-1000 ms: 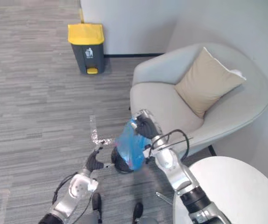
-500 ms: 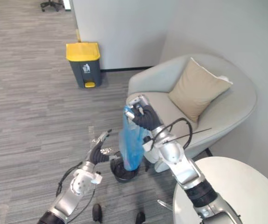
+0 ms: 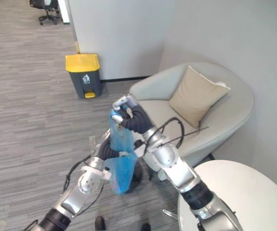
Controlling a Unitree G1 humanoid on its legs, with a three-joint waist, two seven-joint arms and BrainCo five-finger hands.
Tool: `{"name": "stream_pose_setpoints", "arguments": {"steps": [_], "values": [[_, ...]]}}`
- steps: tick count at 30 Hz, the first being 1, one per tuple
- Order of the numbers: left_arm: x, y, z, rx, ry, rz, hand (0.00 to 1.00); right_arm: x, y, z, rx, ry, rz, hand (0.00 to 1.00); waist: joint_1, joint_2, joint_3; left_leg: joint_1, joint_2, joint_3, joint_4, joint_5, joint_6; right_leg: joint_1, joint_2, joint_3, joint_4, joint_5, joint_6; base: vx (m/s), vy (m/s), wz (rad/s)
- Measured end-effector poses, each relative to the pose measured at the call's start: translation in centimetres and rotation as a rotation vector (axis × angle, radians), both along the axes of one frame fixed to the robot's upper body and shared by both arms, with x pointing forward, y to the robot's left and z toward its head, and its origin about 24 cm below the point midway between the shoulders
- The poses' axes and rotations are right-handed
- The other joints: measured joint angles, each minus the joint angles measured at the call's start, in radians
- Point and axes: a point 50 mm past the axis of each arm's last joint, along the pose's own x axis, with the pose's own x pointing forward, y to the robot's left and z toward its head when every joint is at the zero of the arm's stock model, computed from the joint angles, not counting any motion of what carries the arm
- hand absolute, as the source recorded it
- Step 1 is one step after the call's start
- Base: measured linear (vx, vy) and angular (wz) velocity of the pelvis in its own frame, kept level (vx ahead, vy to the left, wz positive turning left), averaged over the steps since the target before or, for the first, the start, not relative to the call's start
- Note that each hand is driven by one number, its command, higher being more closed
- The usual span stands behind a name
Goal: Gather rubbish on tea table into small bin, then transfer packed bag to large trash can.
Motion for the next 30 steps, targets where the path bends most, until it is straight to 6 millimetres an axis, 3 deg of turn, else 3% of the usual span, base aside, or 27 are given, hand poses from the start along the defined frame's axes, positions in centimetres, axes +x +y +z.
{"name": "stream_pose_setpoints", "arguments": {"steps": [15,23,26,27,30], "values": [[0.1,-0.7,-2.4,0.005,0.114,0.043,0.00,-0.3,1.8,0.2,0.057,0.050,0.074,1.00,0.004,-0.008,-0.006,0.001,0.002,0.006,0.000,0.002,0.001,0.001,0.003,0.008,-0.006,0.009,0.000,0.01,0.000,0.00],[0.2,0.0,-3.1,0.005,0.147,0.077,0.00,-0.3,2.0,0.2,0.084,0.088,0.110,1.00,0.004,-0.018,-0.014,0.009,0.005,0.016,0.000,0.002,0.000,-0.001,0.006,0.020,0.006,0.007,0.002,0.01,-0.001,-0.03],[-0.2,0.4,-4.2,0.027,0.199,0.080,0.00,-0.3,2.3,0.7,0.095,0.074,0.125,1.00,0.003,-0.019,-0.015,0.010,0.005,0.016,0.000,0.002,0.000,-0.002,0.005,0.021,0.006,0.004,0.006,0.00,0.000,-0.01],[-0.3,0.5,-4.7,0.035,0.221,0.080,1.00,-0.3,2.5,1.1,0.097,0.063,0.138,1.00,0.003,-0.019,-0.015,0.010,0.005,0.017,0.000,0.002,0.000,-0.003,0.005,0.022,0.006,0.004,0.006,0.00,0.000,0.00],[-0.6,0.7,-5.4,0.052,0.262,0.080,1.00,-0.4,2.8,1.5,0.128,0.067,0.165,1.00,0.003,-0.023,-0.018,0.010,0.006,0.017,0.000,-0.002,-0.005,-0.003,0.006,0.023,0.006,0.004,0.006,0.00,0.000,0.00]]}}
